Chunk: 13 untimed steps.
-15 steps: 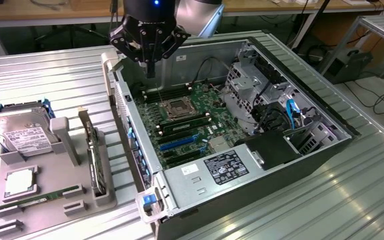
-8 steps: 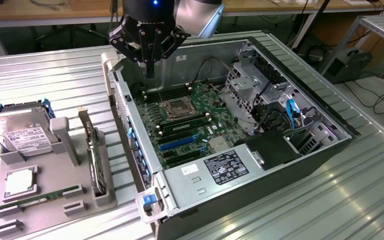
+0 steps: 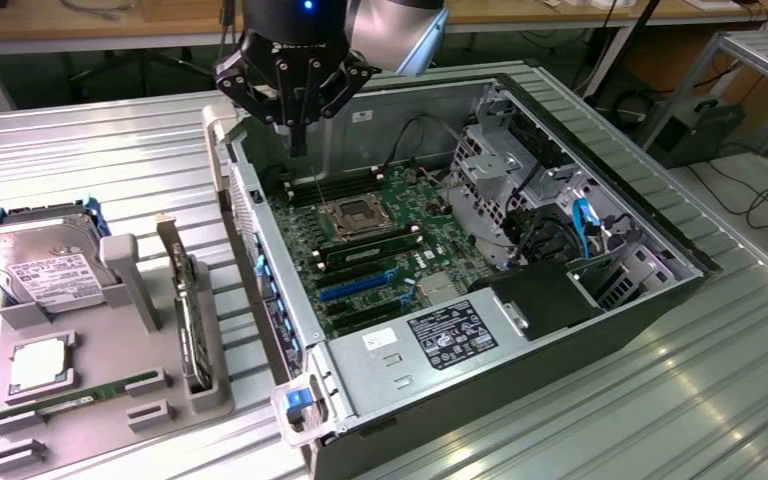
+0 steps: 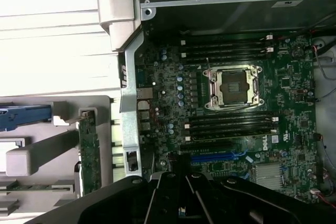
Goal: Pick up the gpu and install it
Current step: 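Reach for the gpu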
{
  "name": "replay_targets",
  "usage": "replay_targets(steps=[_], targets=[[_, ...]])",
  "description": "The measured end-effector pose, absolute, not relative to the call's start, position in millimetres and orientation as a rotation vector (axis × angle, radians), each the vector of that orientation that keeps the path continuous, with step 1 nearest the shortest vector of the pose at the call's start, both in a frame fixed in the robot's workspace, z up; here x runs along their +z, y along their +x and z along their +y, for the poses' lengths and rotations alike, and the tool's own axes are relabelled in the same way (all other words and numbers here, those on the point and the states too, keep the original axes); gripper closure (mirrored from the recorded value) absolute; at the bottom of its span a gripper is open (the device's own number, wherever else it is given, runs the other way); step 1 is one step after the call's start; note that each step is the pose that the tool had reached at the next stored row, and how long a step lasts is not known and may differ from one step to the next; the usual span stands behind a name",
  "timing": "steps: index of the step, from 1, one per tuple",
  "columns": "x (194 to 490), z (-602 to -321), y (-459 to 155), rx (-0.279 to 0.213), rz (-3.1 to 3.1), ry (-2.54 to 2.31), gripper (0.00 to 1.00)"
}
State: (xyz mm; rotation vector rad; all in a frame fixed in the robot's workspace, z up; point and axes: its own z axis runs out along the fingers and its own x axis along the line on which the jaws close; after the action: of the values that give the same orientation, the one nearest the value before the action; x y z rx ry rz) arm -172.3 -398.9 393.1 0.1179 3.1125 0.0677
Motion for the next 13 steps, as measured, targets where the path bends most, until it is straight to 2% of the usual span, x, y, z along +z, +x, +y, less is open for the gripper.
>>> replay_targets(steps=[13], targets=[[393.0,-398.9,-175.7,0.068,3.112,0.118,0.89]])
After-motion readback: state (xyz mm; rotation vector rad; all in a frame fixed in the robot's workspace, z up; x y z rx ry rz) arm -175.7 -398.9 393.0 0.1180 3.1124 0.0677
